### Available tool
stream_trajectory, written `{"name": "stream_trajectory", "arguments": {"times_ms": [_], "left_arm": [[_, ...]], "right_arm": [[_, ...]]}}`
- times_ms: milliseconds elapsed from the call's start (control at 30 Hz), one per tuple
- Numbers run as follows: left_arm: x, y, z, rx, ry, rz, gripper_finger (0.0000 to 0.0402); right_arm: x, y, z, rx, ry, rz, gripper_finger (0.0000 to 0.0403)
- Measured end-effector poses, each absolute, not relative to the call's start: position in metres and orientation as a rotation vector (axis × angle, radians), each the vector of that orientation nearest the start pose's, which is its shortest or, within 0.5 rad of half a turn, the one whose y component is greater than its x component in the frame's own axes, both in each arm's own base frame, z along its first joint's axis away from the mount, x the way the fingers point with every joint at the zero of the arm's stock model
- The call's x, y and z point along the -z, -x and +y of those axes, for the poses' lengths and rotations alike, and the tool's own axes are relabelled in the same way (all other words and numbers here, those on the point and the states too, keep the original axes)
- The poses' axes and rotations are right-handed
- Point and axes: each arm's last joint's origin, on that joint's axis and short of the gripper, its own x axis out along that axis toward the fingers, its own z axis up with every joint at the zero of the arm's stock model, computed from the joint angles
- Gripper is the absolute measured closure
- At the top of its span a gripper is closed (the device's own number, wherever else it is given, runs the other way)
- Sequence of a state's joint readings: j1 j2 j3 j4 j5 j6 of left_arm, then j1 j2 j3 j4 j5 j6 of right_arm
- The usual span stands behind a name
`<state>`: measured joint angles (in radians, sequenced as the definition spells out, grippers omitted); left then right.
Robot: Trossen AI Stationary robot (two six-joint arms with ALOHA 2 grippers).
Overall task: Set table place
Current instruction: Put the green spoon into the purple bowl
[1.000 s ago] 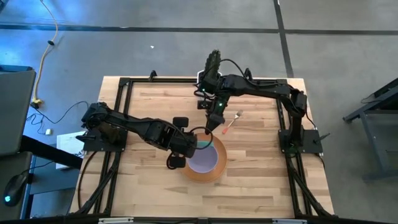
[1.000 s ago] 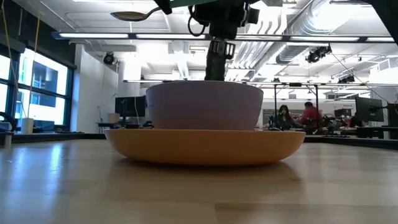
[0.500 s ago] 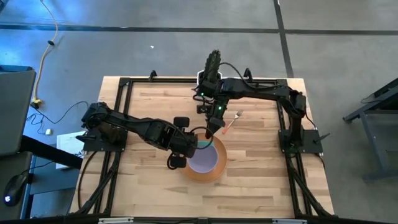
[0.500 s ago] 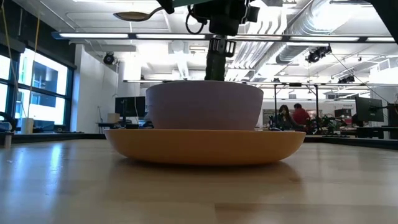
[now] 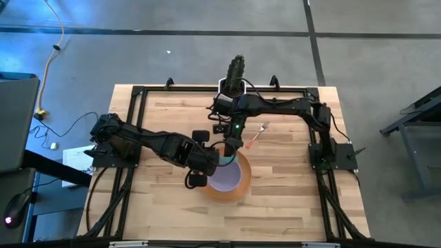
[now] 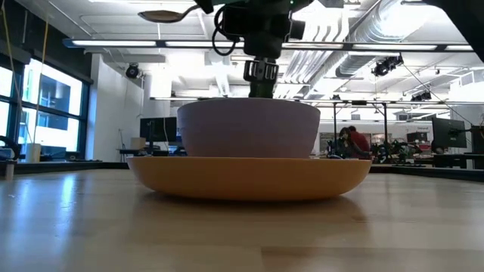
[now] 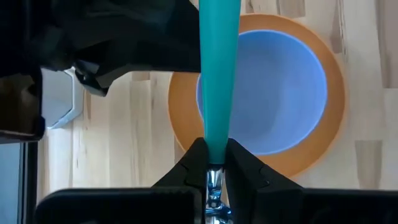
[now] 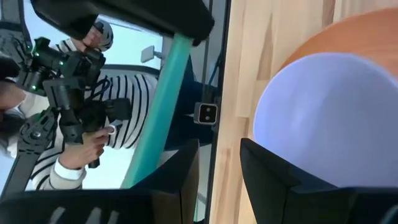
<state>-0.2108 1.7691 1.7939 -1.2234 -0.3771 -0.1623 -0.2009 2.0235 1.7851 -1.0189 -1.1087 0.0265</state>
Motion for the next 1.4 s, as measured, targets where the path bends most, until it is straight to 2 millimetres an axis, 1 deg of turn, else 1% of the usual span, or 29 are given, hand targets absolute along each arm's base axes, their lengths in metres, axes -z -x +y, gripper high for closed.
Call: {"name": "stream_trajectory", "arguments": {"times_ms": [167, 400, 567, 733, 1000, 1200, 1400], "left_arm": [[-0.340, -0.345, -0.062, -0.240, -0.201, 1.127, 0.0384], [-0.340, -0.345, -0.063, -0.235, -0.200, 1.125, 0.0384], [-0.340, -0.345, -0.063, -0.236, -0.200, 1.126, 0.0384], [-0.340, -0.345, -0.063, -0.226, -0.193, 1.129, 0.0384], [-0.340, -0.344, -0.063, -0.222, -0.196, 1.133, 0.0384], [-0.340, -0.344, -0.063, -0.220, -0.200, 1.133, 0.0384], [-0.338, -0.346, -0.063, -0.223, -0.195, 1.137, 0.0384]], "right_arm": [[-0.272, -0.411, -0.061, -0.771, -0.802, 1.012, 0.0294], [-0.284, -0.413, -0.061, -0.778, -0.774, 0.981, 0.0294], [-0.294, -0.409, -0.073, -0.774, -0.808, 0.965, 0.0294], [-0.294, -0.405, -0.080, -0.747, -0.837, 0.987, 0.0294], [-0.294, -0.406, -0.074, -0.744, -0.808, 1.004, 0.0294], [-0.294, -0.406, -0.068, -0.760, -0.822, 1.015, 0.0294], [-0.295, -0.406, -0.068, -0.799, -0.855, 1.000, 0.0294]]}}
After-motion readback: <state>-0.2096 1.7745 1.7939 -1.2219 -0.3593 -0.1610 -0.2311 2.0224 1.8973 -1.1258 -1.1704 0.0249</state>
